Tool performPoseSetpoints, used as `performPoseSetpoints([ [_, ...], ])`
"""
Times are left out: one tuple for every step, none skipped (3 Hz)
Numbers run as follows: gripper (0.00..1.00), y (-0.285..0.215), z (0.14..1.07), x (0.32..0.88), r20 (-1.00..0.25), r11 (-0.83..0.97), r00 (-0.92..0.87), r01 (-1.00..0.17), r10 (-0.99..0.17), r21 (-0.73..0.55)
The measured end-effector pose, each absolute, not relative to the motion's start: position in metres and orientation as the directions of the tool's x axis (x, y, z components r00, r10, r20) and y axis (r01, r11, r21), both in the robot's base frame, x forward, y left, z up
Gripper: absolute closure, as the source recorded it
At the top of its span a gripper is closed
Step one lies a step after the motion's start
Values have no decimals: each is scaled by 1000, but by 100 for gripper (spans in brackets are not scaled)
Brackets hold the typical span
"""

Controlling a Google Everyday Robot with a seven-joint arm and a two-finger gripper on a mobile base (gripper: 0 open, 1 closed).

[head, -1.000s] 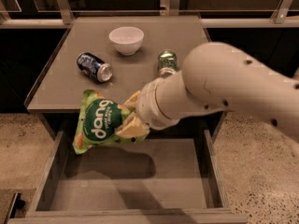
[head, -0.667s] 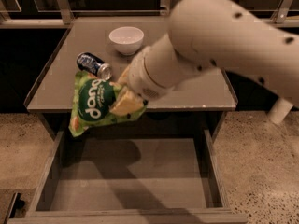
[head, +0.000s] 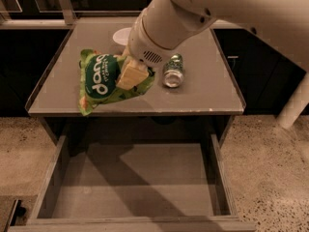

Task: Pick green rice chip bag from top drawer and place on counter

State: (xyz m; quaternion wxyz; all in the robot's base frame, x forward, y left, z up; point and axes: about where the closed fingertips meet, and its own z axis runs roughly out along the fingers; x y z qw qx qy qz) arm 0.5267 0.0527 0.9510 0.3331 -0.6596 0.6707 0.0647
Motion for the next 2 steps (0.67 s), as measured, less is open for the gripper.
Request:
performPoseSetpoints([
  [100, 32, 951, 541, -550, 163, 67, -919, -833, -359],
  [100, 6, 950, 557, -611, 223, 53, -903, -790, -367],
])
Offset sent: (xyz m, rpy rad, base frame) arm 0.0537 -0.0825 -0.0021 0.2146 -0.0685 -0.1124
